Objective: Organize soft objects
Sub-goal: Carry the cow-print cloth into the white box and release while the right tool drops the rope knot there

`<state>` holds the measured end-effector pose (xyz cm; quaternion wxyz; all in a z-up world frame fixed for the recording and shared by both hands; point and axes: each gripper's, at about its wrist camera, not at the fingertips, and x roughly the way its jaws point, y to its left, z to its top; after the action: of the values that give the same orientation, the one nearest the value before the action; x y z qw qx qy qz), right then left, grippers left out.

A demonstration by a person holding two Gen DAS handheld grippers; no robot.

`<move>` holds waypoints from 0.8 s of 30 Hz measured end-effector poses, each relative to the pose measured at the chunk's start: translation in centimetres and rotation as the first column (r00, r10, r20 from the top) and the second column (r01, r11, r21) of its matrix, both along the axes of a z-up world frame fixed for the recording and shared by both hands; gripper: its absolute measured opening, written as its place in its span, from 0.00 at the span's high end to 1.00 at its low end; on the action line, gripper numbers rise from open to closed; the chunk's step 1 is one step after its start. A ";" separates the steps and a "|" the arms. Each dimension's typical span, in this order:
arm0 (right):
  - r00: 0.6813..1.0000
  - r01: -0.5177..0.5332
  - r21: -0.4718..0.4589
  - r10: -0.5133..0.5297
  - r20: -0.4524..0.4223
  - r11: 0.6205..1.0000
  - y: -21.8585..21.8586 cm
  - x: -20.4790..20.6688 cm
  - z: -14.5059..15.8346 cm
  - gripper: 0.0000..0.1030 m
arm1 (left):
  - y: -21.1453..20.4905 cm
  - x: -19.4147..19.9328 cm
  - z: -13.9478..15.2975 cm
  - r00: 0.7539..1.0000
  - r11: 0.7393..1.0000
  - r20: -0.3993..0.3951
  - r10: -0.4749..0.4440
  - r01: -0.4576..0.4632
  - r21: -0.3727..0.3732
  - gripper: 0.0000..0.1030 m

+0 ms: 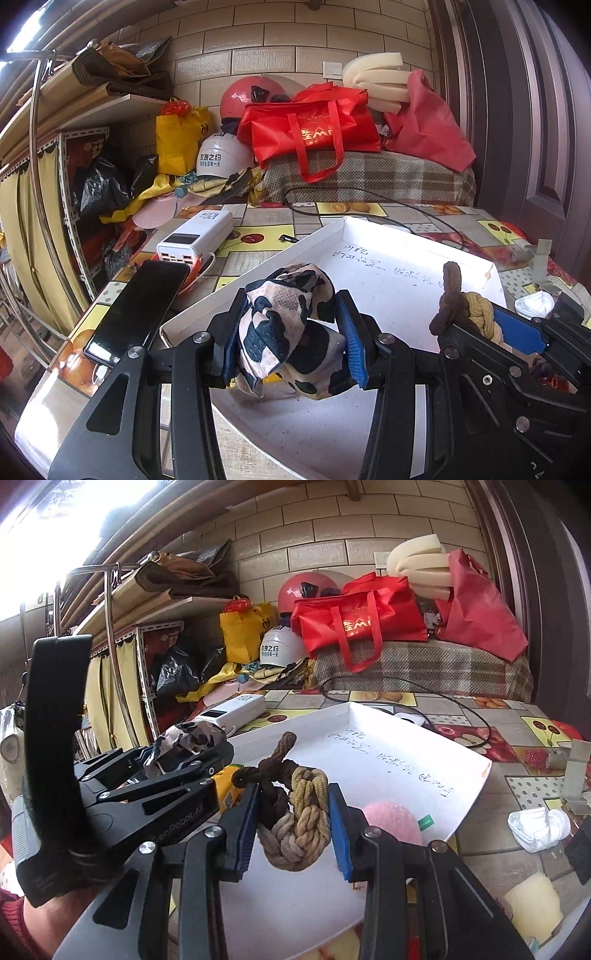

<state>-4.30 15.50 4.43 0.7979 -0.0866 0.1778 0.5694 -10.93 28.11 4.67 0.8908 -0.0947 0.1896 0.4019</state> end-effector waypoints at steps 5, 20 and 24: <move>0.998 0.063 -0.015 -0.063 0.003 0.998 1.2 1.6 0.0 0.65 | 0.2 1.2 -0.1 0.998 0.999 -0.042 -0.036 0.036 -0.010 0.55; 0.994 0.111 -0.037 -0.110 0.021 0.993 2.0 2.5 0.1 0.65 | 0.5 1.9 -0.1 0.996 0.997 -0.052 -0.070 0.069 -0.031 0.55; 0.994 0.112 -0.037 -0.112 0.022 0.993 2.0 2.5 0.1 0.64 | 0.7 1.8 0.3 0.998 0.998 0.000 -0.064 0.064 -0.016 0.55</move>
<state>-1.76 17.51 4.56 0.8285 -0.0975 0.1855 0.5193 -9.12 28.80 4.99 0.9025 -0.0956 0.1958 0.3715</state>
